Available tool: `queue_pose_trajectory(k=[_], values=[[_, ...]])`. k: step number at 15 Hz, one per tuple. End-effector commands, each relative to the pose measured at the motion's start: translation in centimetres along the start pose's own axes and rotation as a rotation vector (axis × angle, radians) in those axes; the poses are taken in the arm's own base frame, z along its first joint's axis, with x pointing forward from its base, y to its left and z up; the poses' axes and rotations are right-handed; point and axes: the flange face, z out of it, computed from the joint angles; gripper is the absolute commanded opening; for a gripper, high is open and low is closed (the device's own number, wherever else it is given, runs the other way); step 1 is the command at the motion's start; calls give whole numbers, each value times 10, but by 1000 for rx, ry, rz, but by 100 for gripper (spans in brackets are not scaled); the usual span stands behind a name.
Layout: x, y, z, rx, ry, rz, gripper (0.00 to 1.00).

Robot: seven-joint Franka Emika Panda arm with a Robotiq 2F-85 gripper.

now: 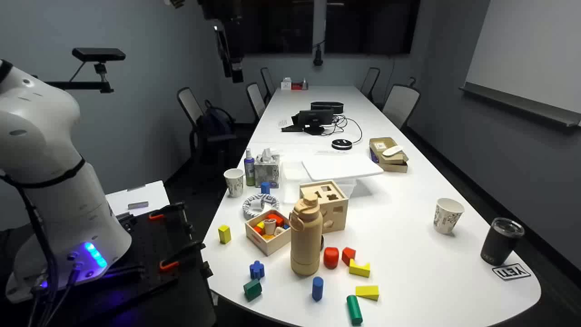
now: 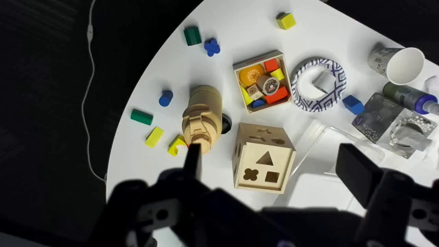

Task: Place the blue square block inside the shape sorter box

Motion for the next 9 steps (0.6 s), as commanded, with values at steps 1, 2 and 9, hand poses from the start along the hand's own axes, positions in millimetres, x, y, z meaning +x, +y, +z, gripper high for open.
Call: queue_pose_trajectory(k=[1,2,9], values=[[0,0,0,0,0,0,100],[1,1,3,7,4,1,100],[6,26,84,-9,87,28,100]])
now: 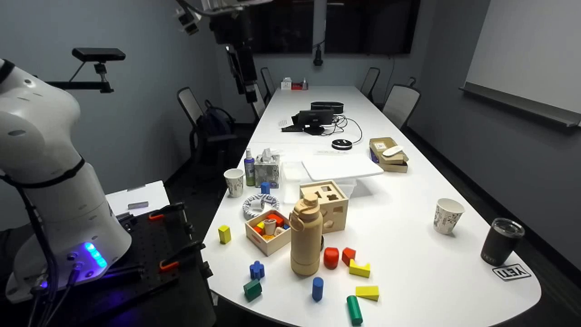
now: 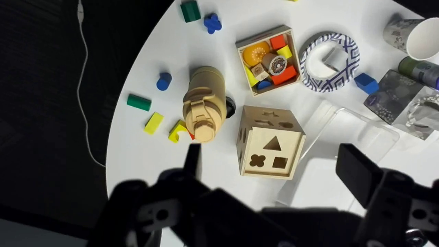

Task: Place the blue square block inside the shape sorter box

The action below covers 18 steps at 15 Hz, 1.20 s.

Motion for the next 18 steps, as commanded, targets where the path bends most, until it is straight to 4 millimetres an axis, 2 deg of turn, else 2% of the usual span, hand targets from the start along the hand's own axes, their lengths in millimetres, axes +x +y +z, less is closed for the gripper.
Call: queue_pose_trajectory(k=[1,5,9,13,18], values=[[-8,18,58,-19,14,-3,100],[-19,40,140,-44,-12,-7,100],[-29,48,217,-62,-74,-48,100],[-30,40,275,-66,-138,-95,100],[-44,43,330,-110,-223,-188,100]])
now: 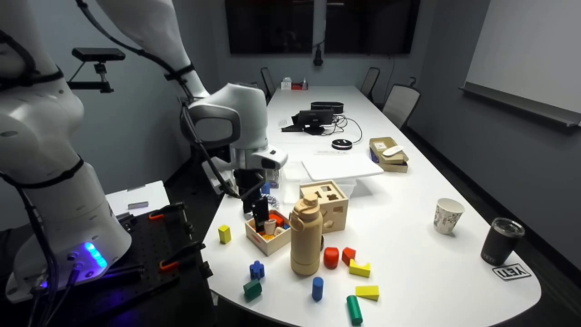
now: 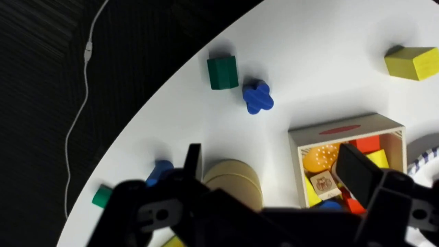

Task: Place the blue square block inside the shape sorter box

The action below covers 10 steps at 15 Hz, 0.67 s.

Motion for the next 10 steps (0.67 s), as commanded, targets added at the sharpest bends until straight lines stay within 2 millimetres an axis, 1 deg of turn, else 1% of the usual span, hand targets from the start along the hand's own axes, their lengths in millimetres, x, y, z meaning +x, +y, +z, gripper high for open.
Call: queue_pose_trajectory(k=[1,3,7,10], values=[[3,6,37,-56,-41,-93,100],[4,13,53,-90,-51,-130,100],[4,24,77,-122,-65,-173,100],[1,20,93,-121,-57,-176,100]])
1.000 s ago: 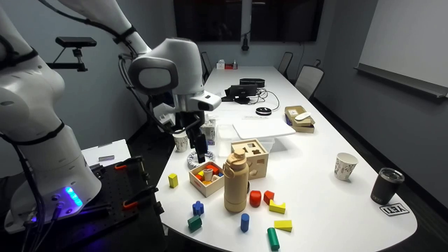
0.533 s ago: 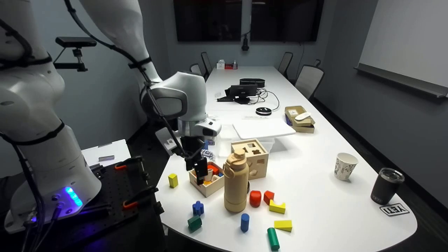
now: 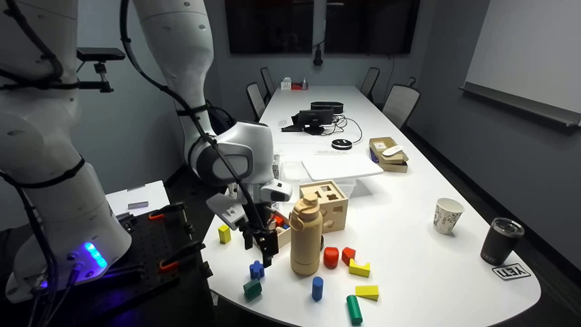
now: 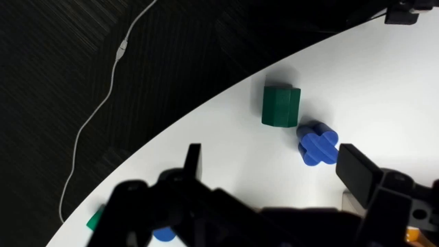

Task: Place the blue square block inside the shape sorter box

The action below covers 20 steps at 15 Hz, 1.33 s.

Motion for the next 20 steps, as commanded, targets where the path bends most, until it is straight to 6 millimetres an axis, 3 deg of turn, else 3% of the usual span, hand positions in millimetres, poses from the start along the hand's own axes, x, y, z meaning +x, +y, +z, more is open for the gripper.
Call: queue_pose_trajectory(k=[1,13,20], values=[[4,-11,16,-6,21,-4,100],[7,-52,62,5,62,-14,100],[15,-63,74,7,95,-25,100]])
